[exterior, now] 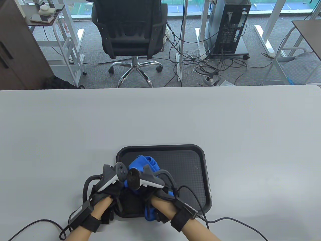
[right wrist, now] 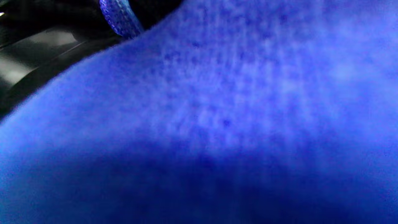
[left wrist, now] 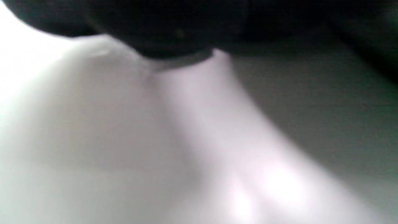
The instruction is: Wipe the tray with a rectangular towel
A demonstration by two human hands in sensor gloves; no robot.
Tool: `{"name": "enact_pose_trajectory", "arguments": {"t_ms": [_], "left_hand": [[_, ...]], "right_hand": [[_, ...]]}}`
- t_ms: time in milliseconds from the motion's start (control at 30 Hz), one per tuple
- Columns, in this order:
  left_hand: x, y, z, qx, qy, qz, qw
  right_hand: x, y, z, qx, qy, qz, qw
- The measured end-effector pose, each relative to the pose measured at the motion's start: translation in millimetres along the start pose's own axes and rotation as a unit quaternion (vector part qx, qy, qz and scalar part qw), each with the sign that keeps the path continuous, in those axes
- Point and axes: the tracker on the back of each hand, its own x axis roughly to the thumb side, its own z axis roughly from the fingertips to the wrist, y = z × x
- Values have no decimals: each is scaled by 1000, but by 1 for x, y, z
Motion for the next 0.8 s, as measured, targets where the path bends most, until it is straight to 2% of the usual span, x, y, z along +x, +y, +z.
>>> {"name": "enact_pose_trajectory", "arguments": {"t_ms": [333,800], "left_hand": [[0,0,0,1,1,-3,1000],[0,0,0,1,0,-3,1000]], "right_hand": [[-48,-20,-19,-21,99,-37,994],[-124,-27,-3,-35,184,-82,979]]}}
